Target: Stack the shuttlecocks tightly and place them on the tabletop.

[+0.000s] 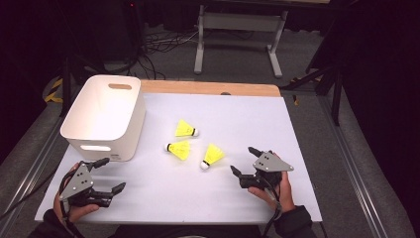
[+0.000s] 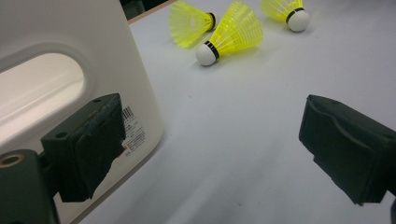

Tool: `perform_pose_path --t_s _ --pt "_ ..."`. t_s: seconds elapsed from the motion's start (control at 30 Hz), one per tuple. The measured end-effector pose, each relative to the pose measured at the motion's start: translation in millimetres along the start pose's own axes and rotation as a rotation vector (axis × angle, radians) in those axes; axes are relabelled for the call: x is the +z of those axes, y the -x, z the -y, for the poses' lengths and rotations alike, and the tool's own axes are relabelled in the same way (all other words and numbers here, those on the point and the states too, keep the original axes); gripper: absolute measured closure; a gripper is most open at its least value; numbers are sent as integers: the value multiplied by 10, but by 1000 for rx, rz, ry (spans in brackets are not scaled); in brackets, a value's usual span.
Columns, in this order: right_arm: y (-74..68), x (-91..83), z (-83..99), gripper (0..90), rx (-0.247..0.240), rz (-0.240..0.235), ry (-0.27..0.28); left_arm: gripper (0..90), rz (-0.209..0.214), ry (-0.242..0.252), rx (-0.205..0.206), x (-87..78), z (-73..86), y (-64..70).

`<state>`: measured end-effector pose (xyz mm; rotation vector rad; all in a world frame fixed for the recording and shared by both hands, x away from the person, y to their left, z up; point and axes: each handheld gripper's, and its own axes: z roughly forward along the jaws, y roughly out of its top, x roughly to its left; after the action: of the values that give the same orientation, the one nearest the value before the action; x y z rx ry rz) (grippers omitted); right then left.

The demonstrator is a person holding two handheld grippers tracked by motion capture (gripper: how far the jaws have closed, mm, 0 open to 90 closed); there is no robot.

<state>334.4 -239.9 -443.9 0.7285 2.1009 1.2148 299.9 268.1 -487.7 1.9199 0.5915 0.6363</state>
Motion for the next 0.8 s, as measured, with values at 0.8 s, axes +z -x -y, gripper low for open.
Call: perform_pose_path --t_s 0.8 --pt "-46 1116 -1354 224 -66 -159 -228 78 14 26 -1 11 -26 37"
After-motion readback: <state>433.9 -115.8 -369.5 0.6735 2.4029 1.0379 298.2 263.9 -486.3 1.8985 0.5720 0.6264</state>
